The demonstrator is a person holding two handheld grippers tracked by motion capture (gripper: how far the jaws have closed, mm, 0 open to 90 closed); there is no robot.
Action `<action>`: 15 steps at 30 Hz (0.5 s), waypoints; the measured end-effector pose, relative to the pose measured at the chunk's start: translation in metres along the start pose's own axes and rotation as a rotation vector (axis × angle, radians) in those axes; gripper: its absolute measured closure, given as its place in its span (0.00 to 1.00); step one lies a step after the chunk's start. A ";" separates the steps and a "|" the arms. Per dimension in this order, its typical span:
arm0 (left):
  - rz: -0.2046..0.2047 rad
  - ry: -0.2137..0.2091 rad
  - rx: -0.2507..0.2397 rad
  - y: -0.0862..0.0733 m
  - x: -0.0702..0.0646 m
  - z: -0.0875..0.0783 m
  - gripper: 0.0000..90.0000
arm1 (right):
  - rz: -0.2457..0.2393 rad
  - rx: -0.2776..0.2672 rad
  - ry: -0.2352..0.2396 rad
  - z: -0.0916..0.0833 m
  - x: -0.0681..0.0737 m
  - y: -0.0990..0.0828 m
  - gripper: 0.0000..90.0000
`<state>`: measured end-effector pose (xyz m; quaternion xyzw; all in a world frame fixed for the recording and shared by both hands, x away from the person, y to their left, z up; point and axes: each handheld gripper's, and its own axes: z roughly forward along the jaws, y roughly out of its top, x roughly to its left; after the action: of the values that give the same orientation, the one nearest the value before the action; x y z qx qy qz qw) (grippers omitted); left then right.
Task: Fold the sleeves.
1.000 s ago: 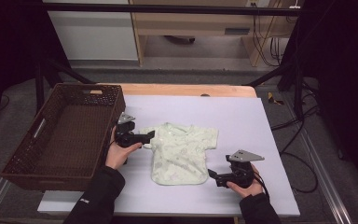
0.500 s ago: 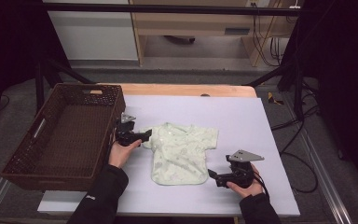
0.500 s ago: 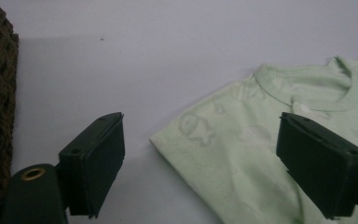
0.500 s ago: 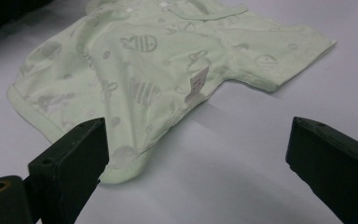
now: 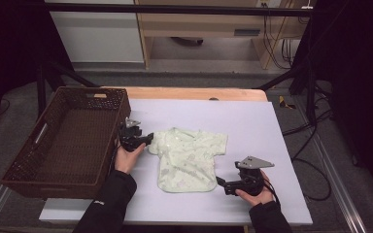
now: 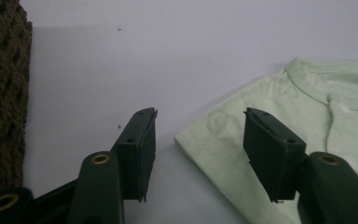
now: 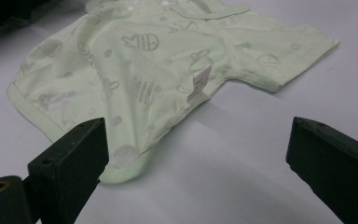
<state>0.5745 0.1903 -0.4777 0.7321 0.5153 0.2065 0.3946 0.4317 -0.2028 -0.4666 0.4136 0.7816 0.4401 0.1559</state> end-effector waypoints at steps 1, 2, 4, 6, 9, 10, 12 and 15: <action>0.004 0.003 0.001 0.000 0.000 0.001 0.50 | -0.001 0.000 -0.001 0.000 0.000 0.000 0.07; 0.006 0.006 0.005 -0.001 0.000 0.002 0.51 | 0.000 0.000 -0.001 0.000 0.000 0.000 0.07; 0.000 0.003 0.007 -0.002 0.001 0.003 0.52 | -0.001 0.000 -0.001 0.000 0.000 0.000 0.07; 0.005 -0.001 0.009 -0.002 0.000 0.004 0.54 | 0.001 0.001 0.000 0.000 0.000 0.000 0.07; 0.009 0.006 0.014 -0.002 0.000 0.006 0.56 | -0.001 0.002 -0.001 0.000 0.000 0.000 0.07; 0.012 0.010 0.020 -0.003 0.000 0.007 0.57 | -0.001 0.002 0.000 0.000 0.000 0.000 0.07; 0.004 0.012 0.022 -0.003 0.001 0.007 0.58 | 0.001 0.001 0.001 0.000 0.000 0.000 0.07; 0.005 0.012 0.022 -0.003 0.001 0.007 0.64 | -0.001 0.001 0.000 0.000 0.000 0.000 0.07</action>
<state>0.5783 0.1896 -0.4842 0.7365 0.5180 0.2062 0.3831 0.4319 -0.2028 -0.4668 0.4133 0.7820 0.4396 0.1560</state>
